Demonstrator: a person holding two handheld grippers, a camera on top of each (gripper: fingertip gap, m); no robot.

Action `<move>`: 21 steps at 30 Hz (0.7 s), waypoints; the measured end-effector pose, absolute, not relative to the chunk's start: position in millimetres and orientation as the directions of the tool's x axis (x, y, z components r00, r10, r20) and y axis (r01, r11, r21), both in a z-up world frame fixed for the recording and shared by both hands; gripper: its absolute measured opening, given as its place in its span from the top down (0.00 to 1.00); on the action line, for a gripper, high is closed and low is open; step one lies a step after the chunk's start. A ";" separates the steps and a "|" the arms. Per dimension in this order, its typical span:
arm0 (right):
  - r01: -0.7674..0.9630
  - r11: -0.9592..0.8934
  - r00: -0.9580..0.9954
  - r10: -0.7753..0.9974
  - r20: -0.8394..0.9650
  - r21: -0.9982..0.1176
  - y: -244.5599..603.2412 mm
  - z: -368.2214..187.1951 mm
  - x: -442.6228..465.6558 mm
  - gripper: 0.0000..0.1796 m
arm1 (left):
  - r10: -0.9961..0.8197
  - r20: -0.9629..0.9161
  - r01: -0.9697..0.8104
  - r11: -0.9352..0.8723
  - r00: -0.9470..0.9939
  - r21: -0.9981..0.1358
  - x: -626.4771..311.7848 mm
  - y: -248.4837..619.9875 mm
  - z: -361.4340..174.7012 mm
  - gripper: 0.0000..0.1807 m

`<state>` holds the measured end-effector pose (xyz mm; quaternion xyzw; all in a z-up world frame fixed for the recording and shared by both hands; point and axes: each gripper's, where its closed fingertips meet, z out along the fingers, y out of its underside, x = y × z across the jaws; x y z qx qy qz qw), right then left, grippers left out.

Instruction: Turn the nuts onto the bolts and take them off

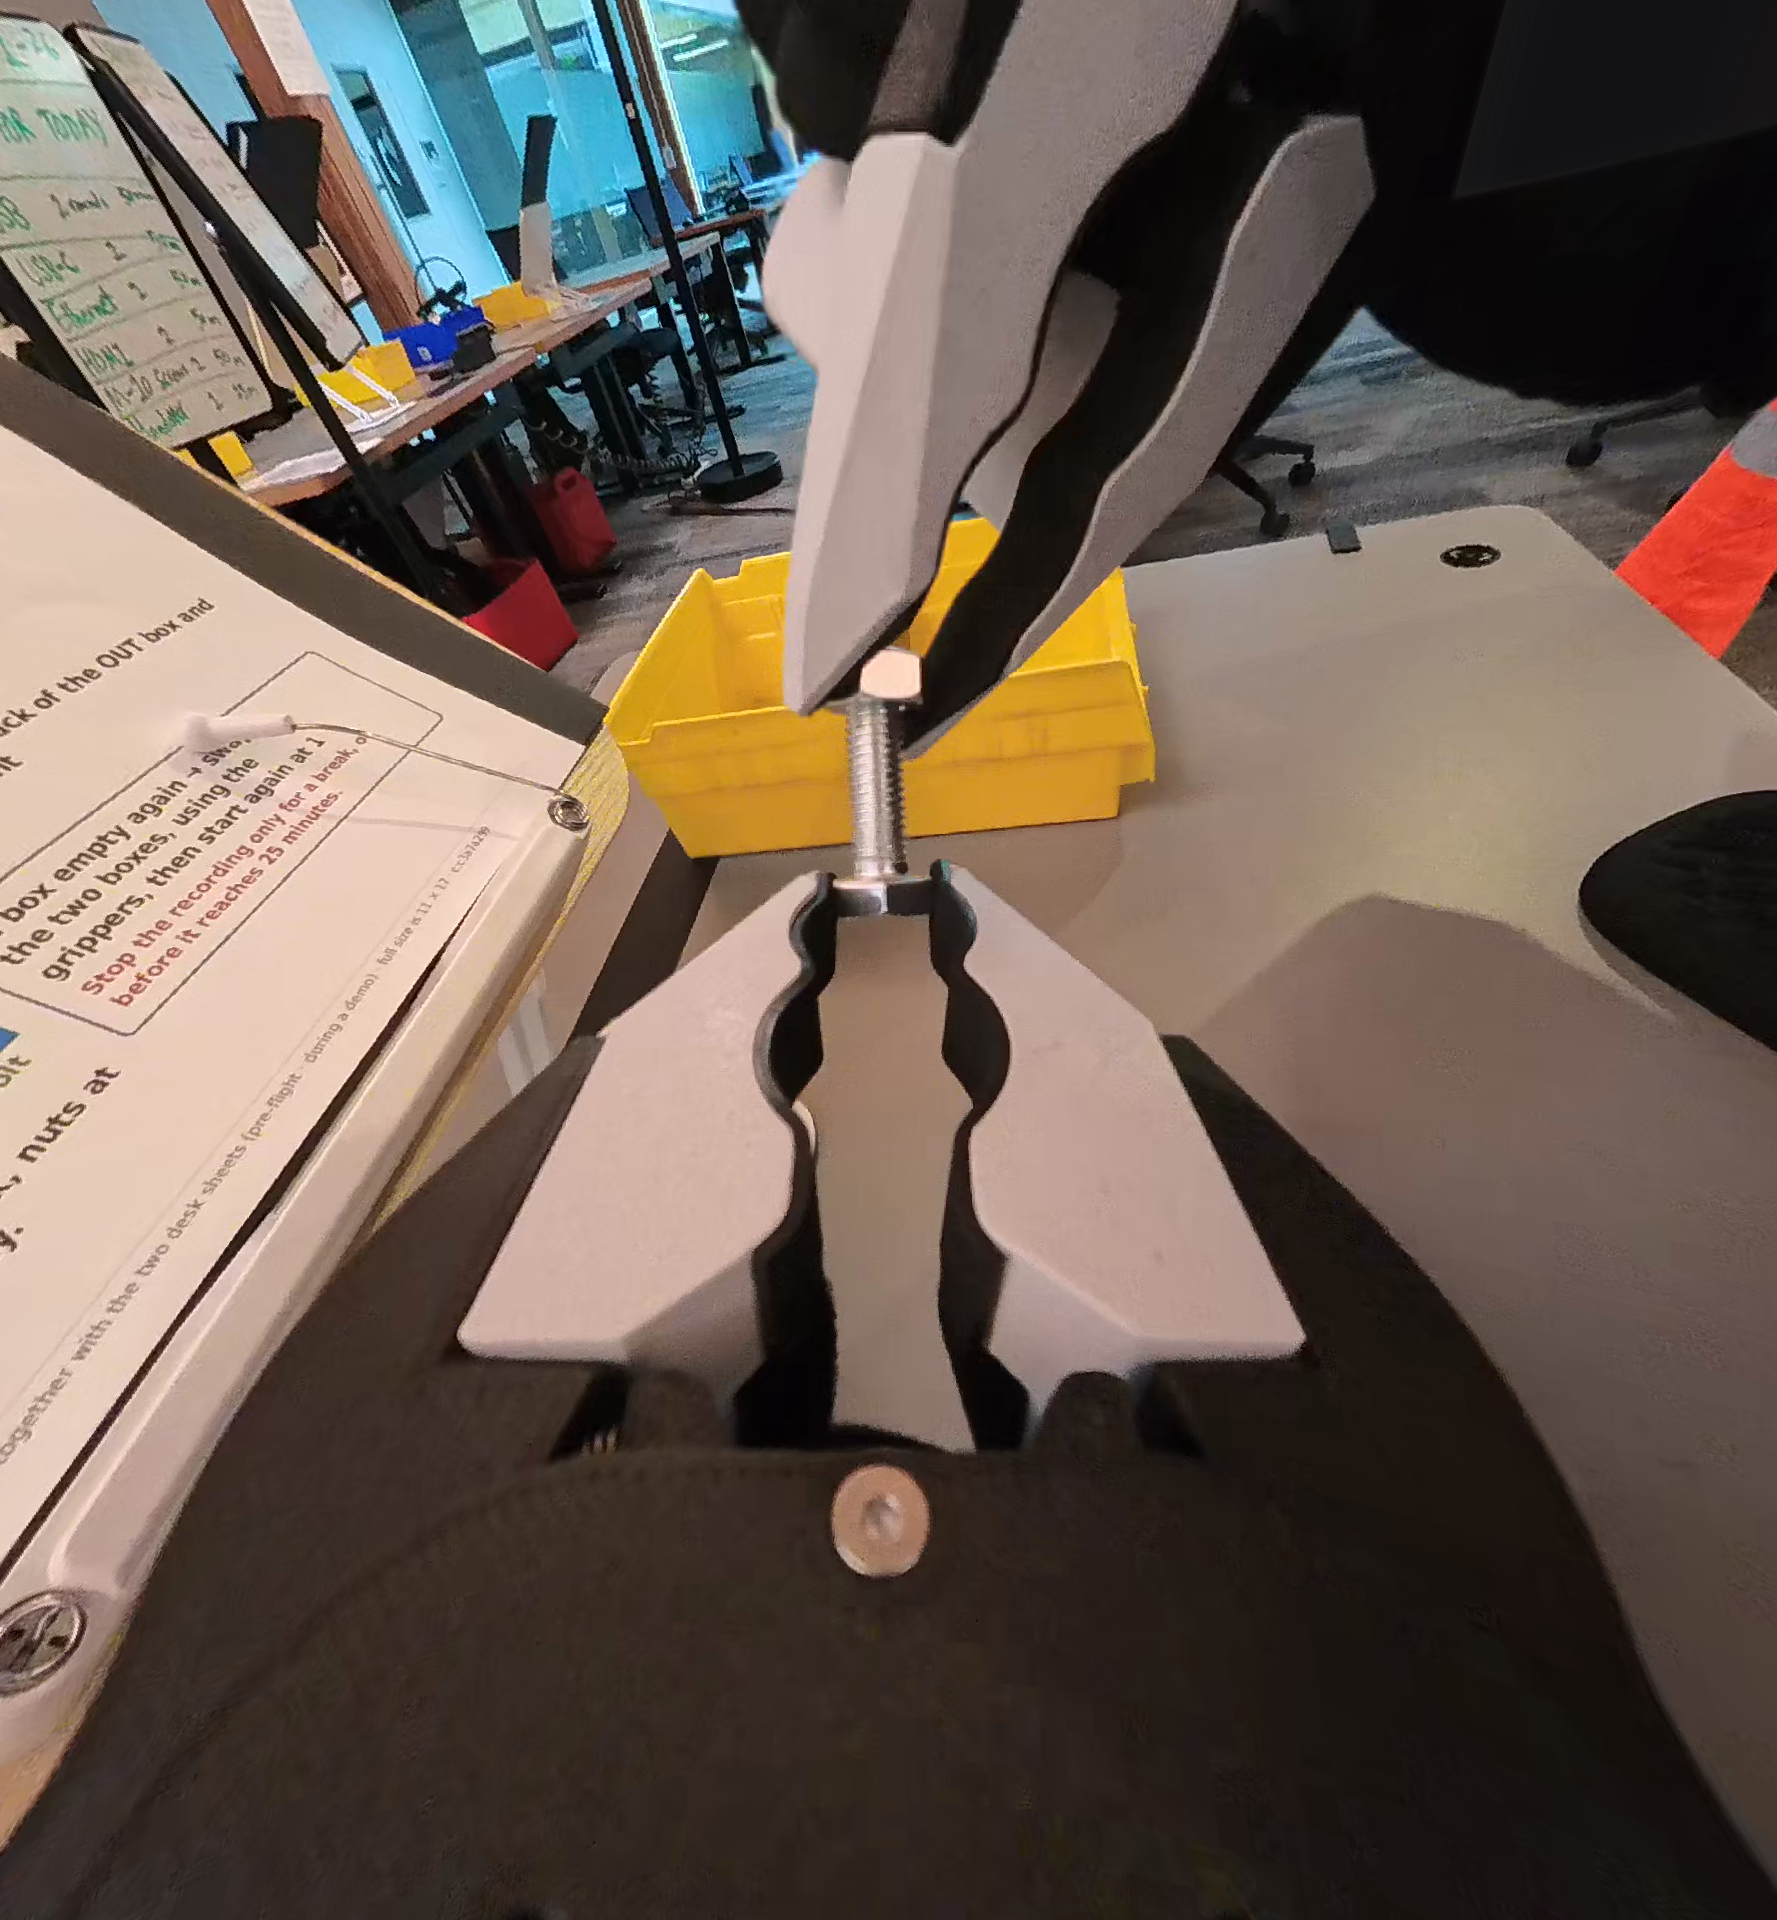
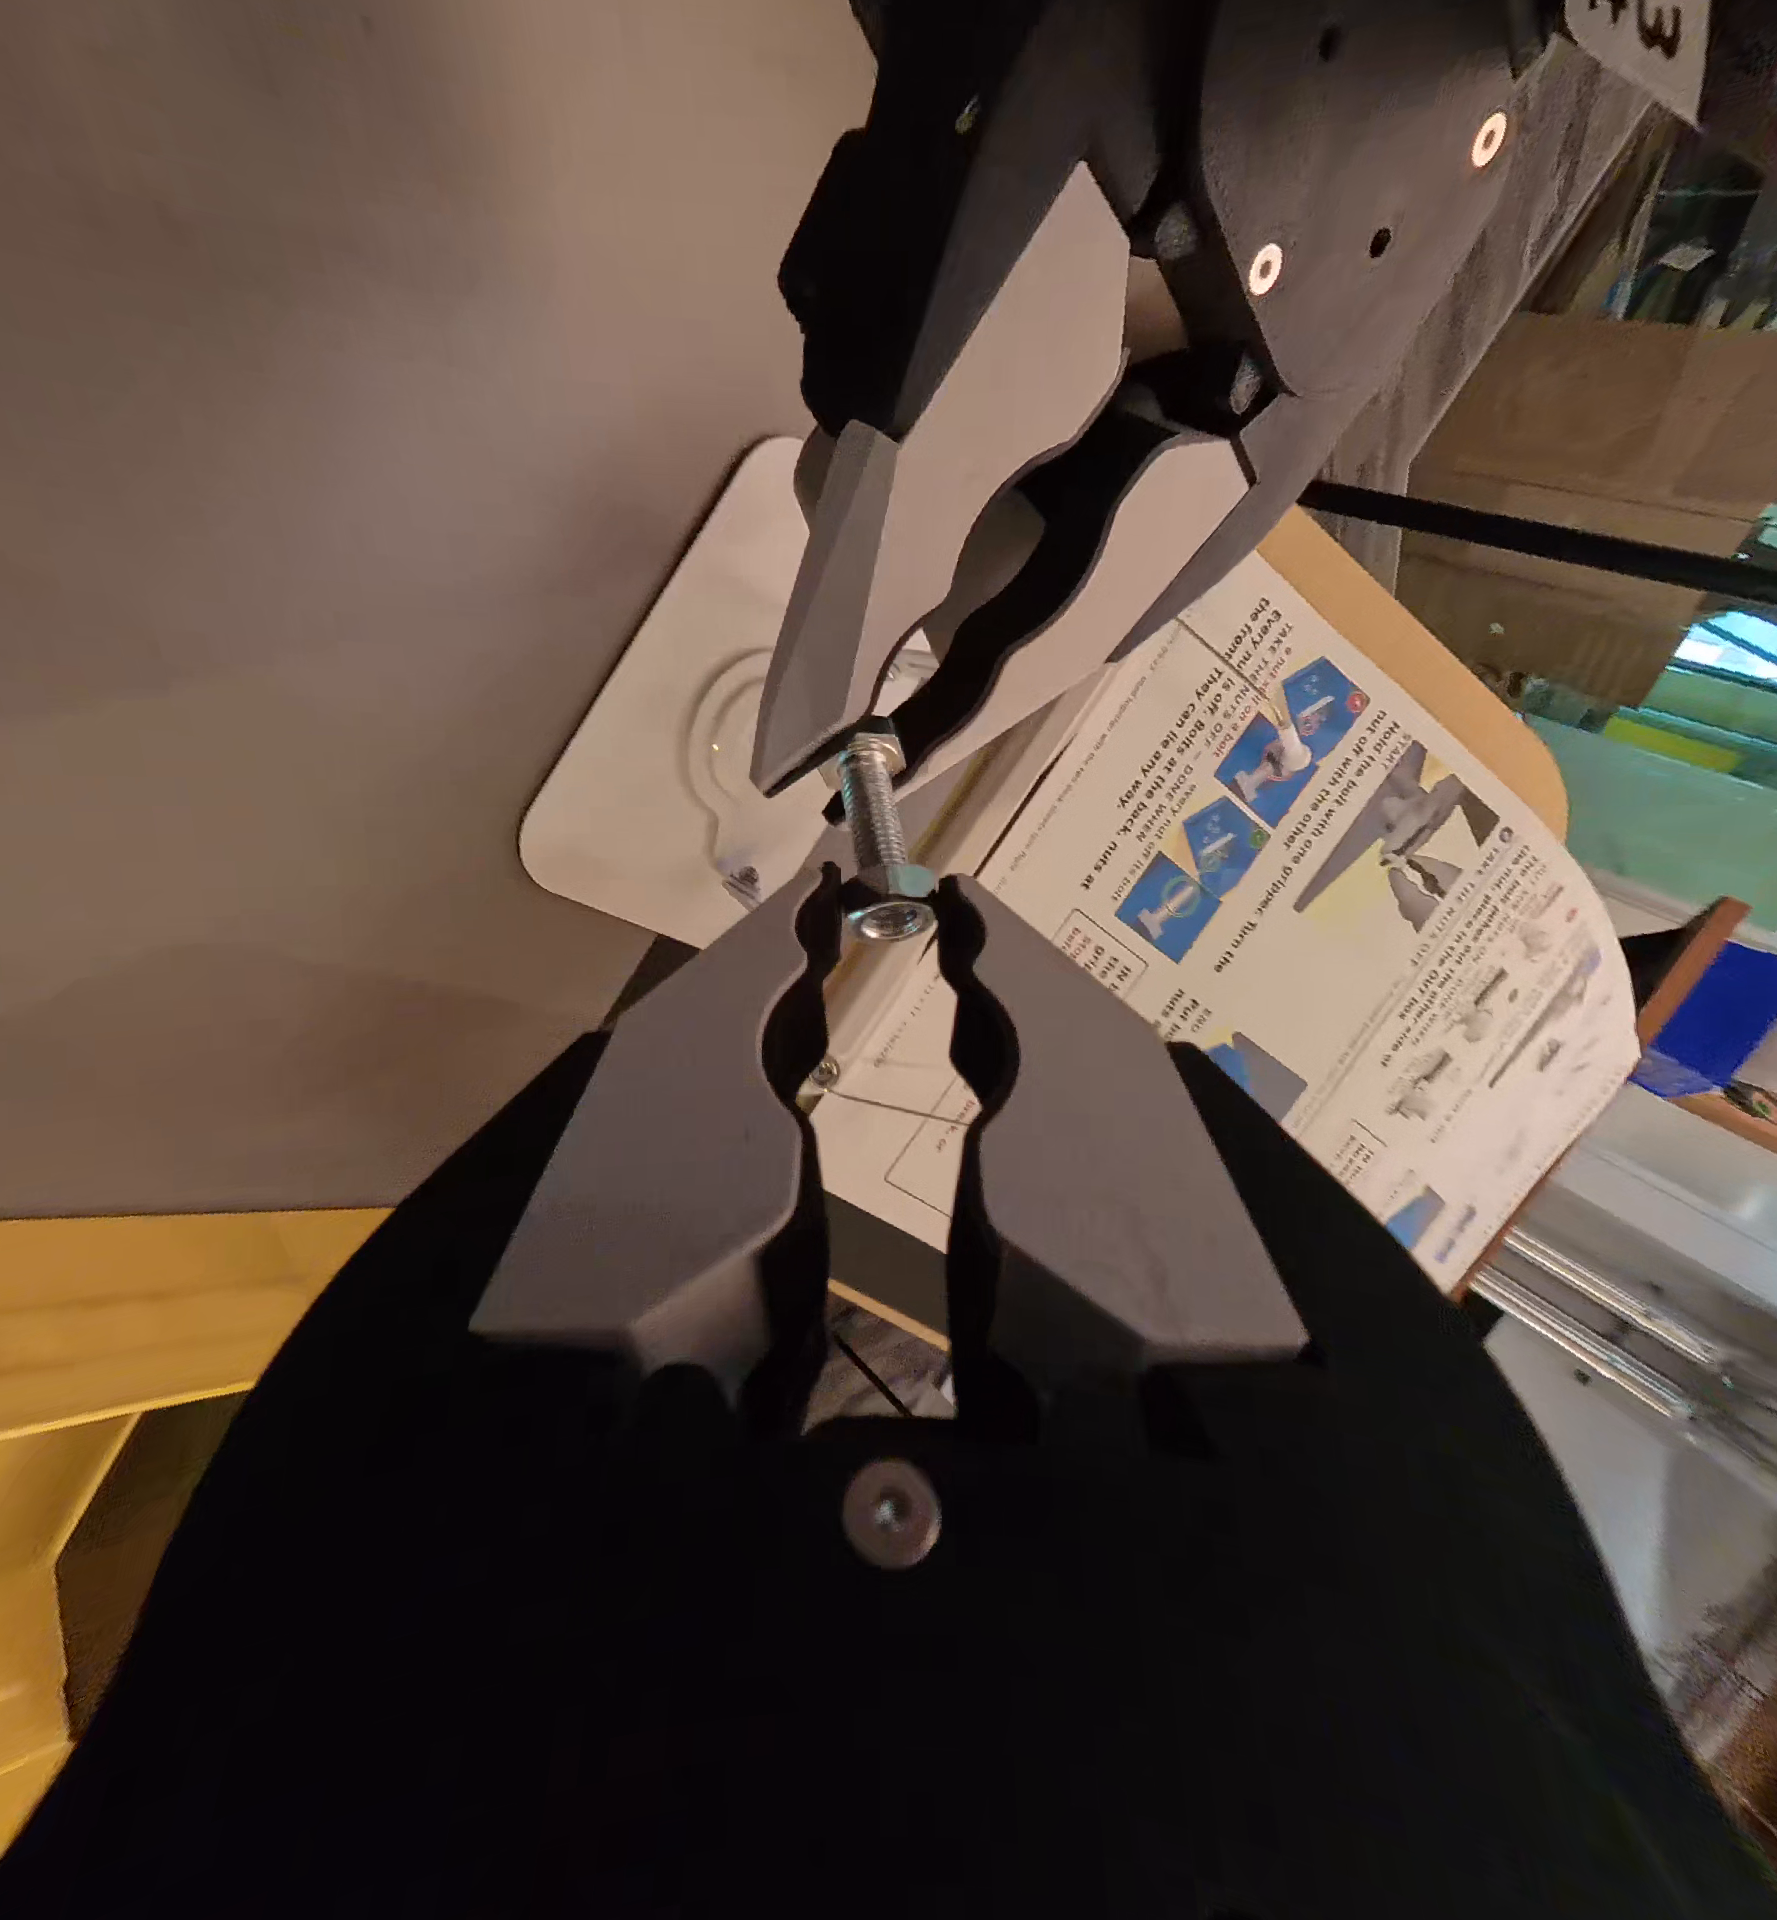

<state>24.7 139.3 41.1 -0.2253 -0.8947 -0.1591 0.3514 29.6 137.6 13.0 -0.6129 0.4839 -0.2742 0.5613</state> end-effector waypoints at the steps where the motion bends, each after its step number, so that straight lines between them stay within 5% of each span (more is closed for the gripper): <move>1: 0.519 0.844 -0.649 0.282 0.707 0.140 140.2 41.5 24.4 0.91 | -0.900 -0.207 -0.284 0.099 0.383 -0.954 29.7 137.8 13.1 0.91; 5: 0.569 0.822 -0.562 0.375 0.738 0.016 136.1 48.2 20.5 0.80 | -0.891 -0.211 -0.254 0.113 0.403 -0.961 32.7 139.6 18.3 0.91; 9: 0.678 0.628 -0.322 0.720 0.615 -0.381 135.8 56.7 29.4 0.78 | -0.846 -0.280 -0.303 0.149 0.454 -0.941 32.3 147.1 16.6 0.91; 13: 0.671 0.255 -0.058 0.954 0.294 -0.696 144.6 53.7 37.4 0.79 | -0.811 -0.314 -0.305 0.177 0.494 -0.936 34.8 151.4 19.6 0.91; 21: 0.551 -0.128 0.084 0.992 -0.098 -0.825 147.6 44.8 34.7 0.89 | -0.735 -0.411 -0.393 0.211 0.540 -0.895 36.9 159.6 15.0 0.91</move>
